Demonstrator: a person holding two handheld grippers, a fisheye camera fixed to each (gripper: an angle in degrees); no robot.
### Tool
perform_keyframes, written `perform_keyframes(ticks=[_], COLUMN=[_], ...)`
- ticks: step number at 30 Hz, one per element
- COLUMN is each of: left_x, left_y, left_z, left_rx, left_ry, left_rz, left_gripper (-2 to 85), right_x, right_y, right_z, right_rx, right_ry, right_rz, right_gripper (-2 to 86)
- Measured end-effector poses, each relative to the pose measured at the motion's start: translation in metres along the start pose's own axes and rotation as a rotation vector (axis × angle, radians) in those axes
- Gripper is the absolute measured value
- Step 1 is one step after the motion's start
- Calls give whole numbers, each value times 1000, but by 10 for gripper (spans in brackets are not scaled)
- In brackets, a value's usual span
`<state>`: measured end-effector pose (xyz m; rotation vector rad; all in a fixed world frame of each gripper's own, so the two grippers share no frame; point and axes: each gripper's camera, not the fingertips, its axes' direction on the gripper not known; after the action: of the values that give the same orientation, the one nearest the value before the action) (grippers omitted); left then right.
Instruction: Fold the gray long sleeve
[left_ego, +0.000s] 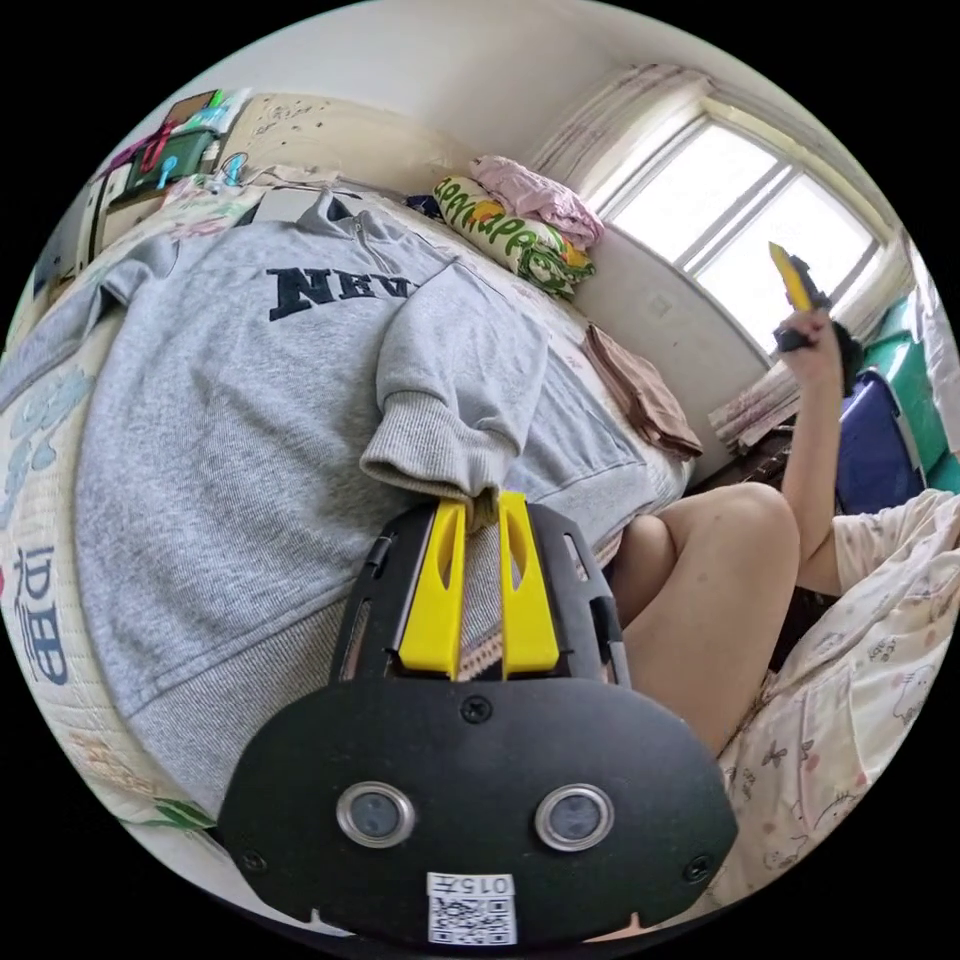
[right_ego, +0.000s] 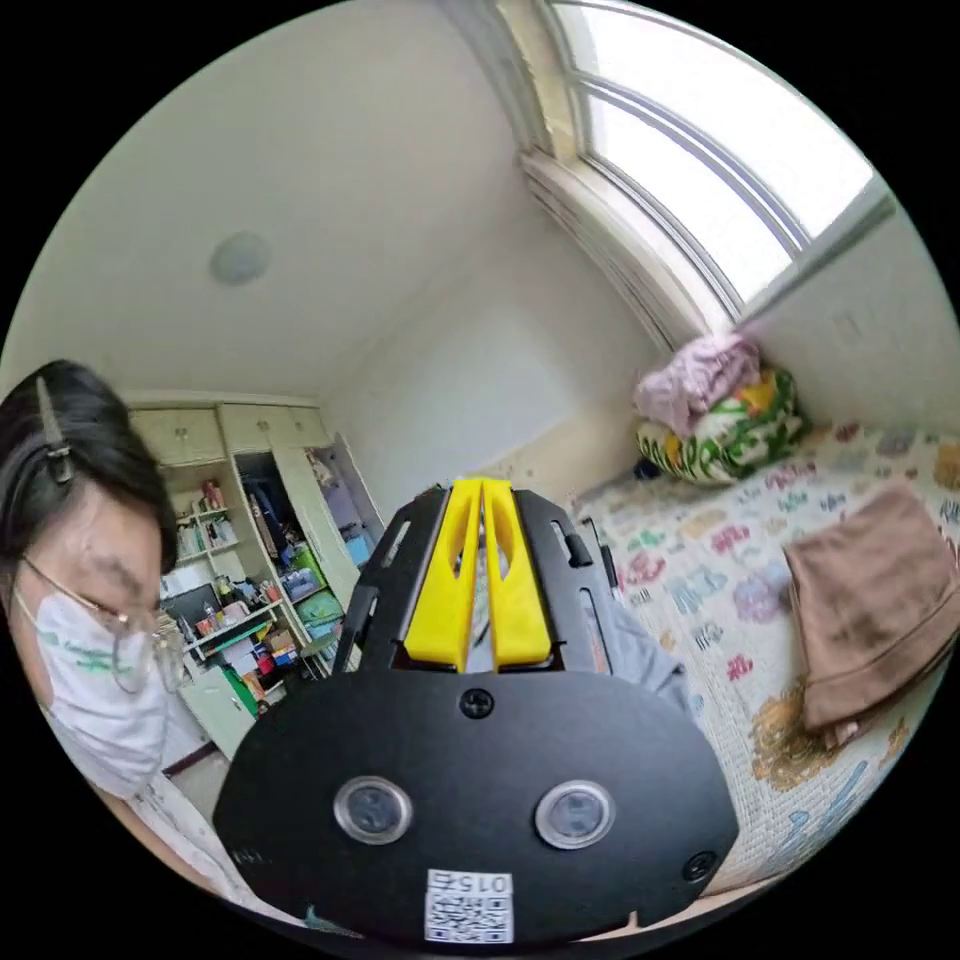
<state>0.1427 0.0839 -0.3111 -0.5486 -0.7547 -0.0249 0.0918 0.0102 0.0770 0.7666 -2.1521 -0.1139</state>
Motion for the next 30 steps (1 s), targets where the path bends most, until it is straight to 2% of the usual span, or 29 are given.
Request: perform_keyframes(ticks=[4,7,12,16,23,29,30], left_x=[13,18,13,24,25,21,19], left_y=[15,26,37,39,48,55,51], left_z=[-1,-1,-2,-3,-36,-96,-104], left_rx=[-9,9,26,3,14,183,220], left_ry=[-28,-32,21,-7,-24,-110,-130], left_rz=[17,41,-25,-5,-38,-61,-69], left_gripper=[56,56,55,53,11,6,10], right_x=[-92,-126,-153,-160,-133,-44,-23], right_y=[34,65,119,174,258,366,391], right_z=[-102,-162,-247,-306,-356,-352,-337], right_rx=[220,293,412,505,464,348,268], right_ry=[-157,-260,-272,-267,-307,-375,-410], right_rz=[-109,-122,-184,-242,-282,-347,-369], right_gripper=[-5,-5,-5,-6,-6,-4,-3])
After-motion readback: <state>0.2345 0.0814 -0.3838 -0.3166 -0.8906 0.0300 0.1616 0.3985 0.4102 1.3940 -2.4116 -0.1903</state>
